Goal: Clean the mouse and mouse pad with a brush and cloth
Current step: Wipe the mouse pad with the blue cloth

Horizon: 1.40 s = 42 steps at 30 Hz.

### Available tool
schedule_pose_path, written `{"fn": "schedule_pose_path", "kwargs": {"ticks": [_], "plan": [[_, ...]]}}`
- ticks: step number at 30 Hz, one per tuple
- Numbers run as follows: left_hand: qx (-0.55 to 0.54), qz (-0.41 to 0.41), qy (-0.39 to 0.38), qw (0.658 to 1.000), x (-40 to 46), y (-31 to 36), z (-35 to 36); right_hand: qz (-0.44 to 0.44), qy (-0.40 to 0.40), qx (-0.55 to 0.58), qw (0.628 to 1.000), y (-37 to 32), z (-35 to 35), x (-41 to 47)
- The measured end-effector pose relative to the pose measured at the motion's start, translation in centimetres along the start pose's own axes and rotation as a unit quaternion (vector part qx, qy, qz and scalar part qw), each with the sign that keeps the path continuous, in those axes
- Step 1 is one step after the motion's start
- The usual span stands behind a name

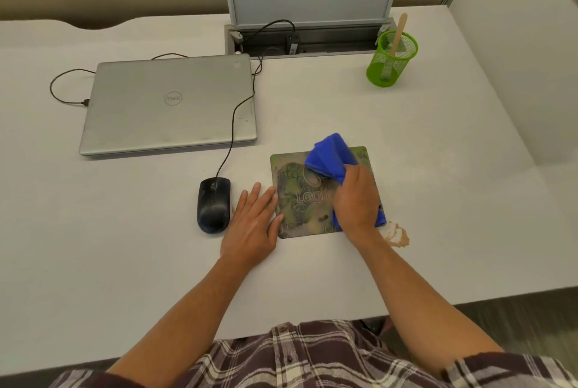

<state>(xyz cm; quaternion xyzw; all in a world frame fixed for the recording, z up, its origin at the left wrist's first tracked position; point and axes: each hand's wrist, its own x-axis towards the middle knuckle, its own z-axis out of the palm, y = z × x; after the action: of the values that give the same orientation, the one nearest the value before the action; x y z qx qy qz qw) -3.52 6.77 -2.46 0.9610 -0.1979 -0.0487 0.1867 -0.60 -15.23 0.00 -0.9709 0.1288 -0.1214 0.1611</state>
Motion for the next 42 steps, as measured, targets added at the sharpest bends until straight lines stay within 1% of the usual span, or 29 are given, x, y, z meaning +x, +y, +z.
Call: {"fn": "schedule_pose_path", "kwargs": {"ticks": [2,4,6,8,10,12,14,16,22,29,33,35,37,38,40,42], "plan": [[-0.001,-0.001,-0.002,1.000,0.0,-0.1,0.0,0.024,-0.007,-0.026,0.999,1.5,-0.4,0.7],[-0.005,0.001,0.001,1.000,0.0,0.0,-0.1,0.049,-0.006,-0.026,0.998,2.5,-0.8,1.1],[-0.010,0.004,0.005,1.000,0.0,0.0,-0.2,0.074,0.008,0.004,0.997,2.4,-1.3,1.3],[-0.018,0.006,0.011,1.000,0.0,0.1,-0.2,0.067,0.034,0.049,0.996,1.1,-1.6,1.2],[-0.029,0.005,0.018,0.999,0.1,0.1,-0.1,0.015,0.033,0.086,0.996,-1.6,-1.4,0.6],[-0.038,0.003,0.022,0.999,0.1,0.1,-0.1,-0.067,-0.012,0.096,0.993,-4.7,-0.5,-0.5],[-0.040,0.009,0.024,0.999,0.0,0.1,-0.2,-0.144,-0.070,0.075,0.984,-6.9,0.9,-1.5],[-0.041,0.013,0.029,0.999,0.1,0.2,-0.3,-0.181,-0.096,0.044,0.978,-7.8,2.1,-1.7],[-0.014,0.004,0.030,0.999,0.1,0.2,-0.3,-0.164,-0.055,0.019,0.985,-6.9,2.5,0.5],[0.008,0.003,0.025,1.000,0.0,0.3,-0.5,-0.035,-0.041,-0.008,0.999,-1.5,0.9,4.4],[0.010,-0.001,0.021,1.000,0.0,0.3,-0.3,0.015,-0.034,-0.062,0.997,1.7,-0.1,5.1],[0.008,-0.002,0.023,1.000,0.0,0.3,-0.2,0.043,-0.027,-0.055,0.997,2.2,-0.5,5.1],[0.008,-0.002,0.019,1.000,0.1,0.3,-0.2,0.072,-0.002,-0.025,0.997,1.8,-1.1,4.7],[0.008,-0.002,0.017,1.000,0.1,0.3,-0.1,0.076,0.019,0.000,0.997,1.1,-1.3,4.2],[0.008,-0.005,0.017,1.000,0.0,0.2,-0.1,0.040,0.045,0.055,0.997,-1.2,-1.4,2.3],[0.005,-0.005,0.025,1.000,0.1,0.1,-0.1,-0.033,0.022,0.071,0.997,-4.2,-0.9,-0.8]]}}
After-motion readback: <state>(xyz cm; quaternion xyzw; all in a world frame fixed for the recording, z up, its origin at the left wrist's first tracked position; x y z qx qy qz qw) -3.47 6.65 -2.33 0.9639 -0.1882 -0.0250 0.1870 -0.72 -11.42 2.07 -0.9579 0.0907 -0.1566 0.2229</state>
